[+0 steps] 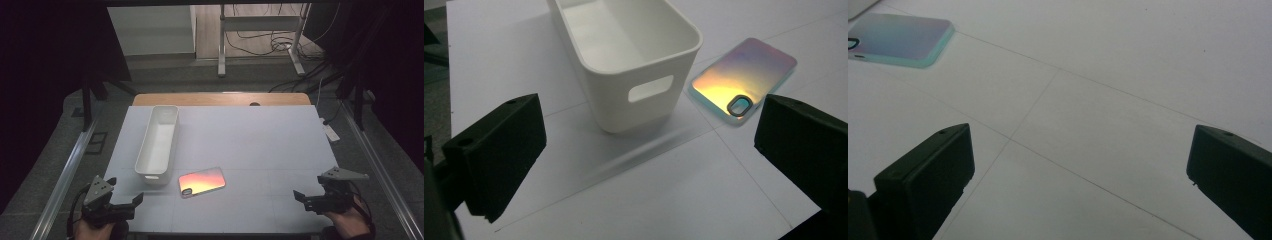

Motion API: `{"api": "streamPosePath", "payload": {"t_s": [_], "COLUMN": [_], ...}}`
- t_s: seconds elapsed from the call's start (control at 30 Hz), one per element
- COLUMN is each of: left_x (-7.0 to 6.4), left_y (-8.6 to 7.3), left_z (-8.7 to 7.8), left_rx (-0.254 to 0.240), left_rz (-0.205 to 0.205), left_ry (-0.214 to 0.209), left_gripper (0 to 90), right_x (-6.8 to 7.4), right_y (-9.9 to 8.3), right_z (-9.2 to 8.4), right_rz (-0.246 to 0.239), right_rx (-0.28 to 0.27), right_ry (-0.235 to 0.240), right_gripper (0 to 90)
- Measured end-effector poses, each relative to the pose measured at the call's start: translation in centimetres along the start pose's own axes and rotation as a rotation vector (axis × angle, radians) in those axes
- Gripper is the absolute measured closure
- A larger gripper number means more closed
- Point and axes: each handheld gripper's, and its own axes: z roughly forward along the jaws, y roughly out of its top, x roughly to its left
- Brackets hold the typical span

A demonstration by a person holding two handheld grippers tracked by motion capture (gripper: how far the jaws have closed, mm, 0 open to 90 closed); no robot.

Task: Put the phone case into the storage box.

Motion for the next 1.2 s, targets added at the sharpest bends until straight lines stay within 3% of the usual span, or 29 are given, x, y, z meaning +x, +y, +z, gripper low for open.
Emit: {"api": "streamPosePath", "payload": {"t_s": [0.4, 0.87, 1.2], "left_x": [0.0, 0.0, 0.0], "left_y": [0.0, 0.0, 0.0], "left_z": [0.0, 0.0, 0.0], "left_rx": [0.002, 0.003, 0.003], "left_rz": [0.001, 0.002, 0.002], "left_ry": [-0.002, -0.002, -0.003], "left_gripper": [1.0, 1.0, 1.0], "right_x": [0.0, 0.1, 1.0], "right_y": [1.0, 2.0, 3.2], "right_z": [0.9, 1.9, 2.9], "right_rz": [-0.050, -0.060, -0.085], "right_rx": [0.019, 0.036, 0.042], "right_ry": [0.035, 0.079, 0.124], "right_gripper": [0.0, 0.0, 0.0]}}
